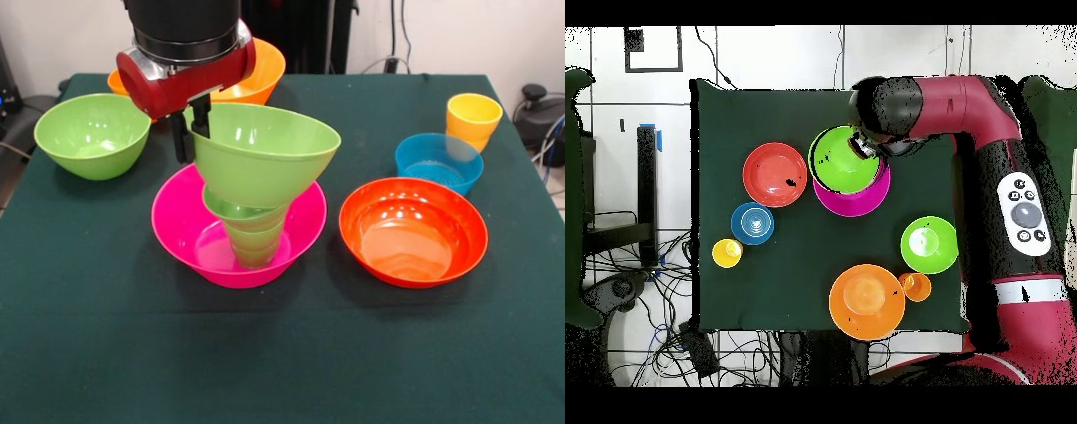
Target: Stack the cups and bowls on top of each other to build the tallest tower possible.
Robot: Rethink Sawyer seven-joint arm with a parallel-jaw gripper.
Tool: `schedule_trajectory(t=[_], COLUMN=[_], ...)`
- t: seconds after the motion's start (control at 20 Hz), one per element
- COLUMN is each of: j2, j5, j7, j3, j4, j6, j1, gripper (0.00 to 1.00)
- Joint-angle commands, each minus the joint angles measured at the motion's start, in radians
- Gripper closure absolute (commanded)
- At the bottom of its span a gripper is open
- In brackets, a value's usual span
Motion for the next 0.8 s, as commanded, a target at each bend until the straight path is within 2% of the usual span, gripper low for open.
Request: schedule_trajectory(t=[0.05,0.8], j2=[0.031,0.020], j5=[-0.092,-0.106], j7=[-0.246,-0.238], j3=[-0.049,-0.066], j4=[-0.006,-0.006], j6=[0.083,0.107], j1=[0.033,0.032], gripper=[1.00,1.00])
